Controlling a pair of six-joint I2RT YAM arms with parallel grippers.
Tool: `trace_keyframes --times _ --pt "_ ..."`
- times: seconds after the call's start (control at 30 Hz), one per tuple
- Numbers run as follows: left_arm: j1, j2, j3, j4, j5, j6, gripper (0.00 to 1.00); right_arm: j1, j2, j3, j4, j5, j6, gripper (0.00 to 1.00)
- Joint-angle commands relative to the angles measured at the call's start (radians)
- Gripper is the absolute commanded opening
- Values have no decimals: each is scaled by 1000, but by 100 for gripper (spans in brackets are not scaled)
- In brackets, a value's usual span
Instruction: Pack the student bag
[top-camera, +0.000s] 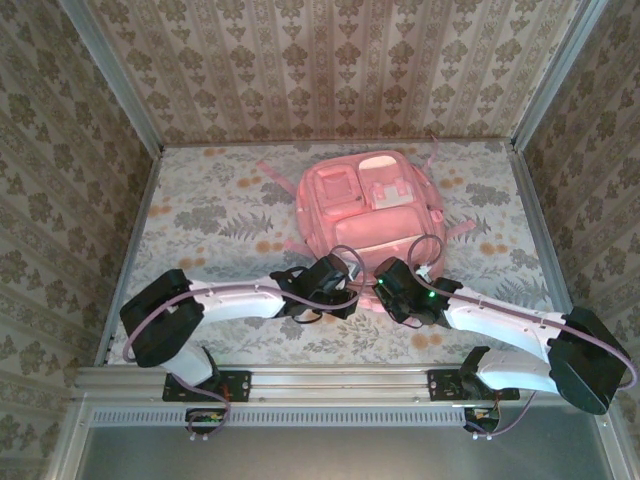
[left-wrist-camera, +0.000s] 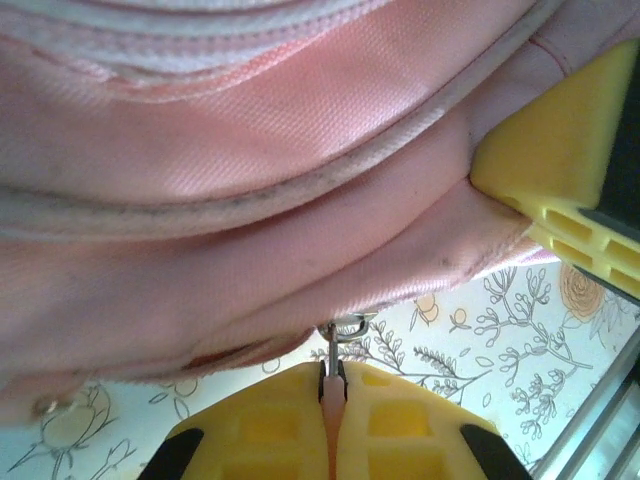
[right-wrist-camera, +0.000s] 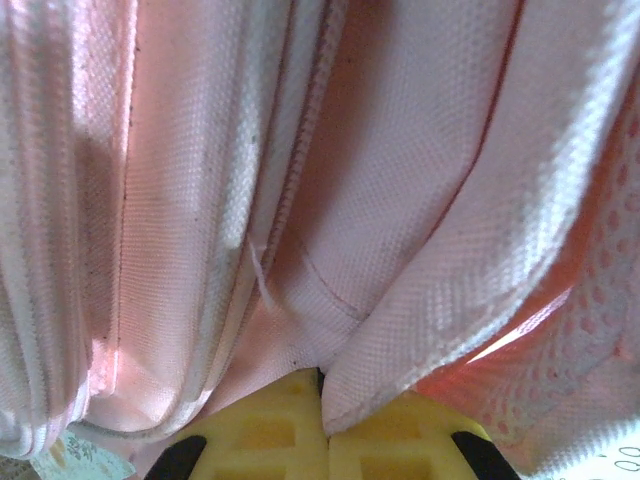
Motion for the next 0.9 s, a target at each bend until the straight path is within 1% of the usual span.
trace_keyframes --times 0.0,0.17,0.43,0.63,0.73,0.87 --pt "27 -46 -39 -43 -32 18 0 -3 -9 15 -106 101 -24 0" --pt "49 -77 -49 -71 -50 28 0 -5 -33 22 -136 127 -35 0" --pt "100 -103 -50 -96 -45 45 0 -17 -71 34 -175 146 -74 0" --pt "159 -120 -75 -96 -29 42 0 -36 -113 25 -193 157 -105 0" --pt "178 -114 -80 -90 -29 41 0 -42 -119 29 -176 156 -170 0" --pt "224 -102 -87 -67 -21 29 0 -50 -125 47 -221 167 -215 0"
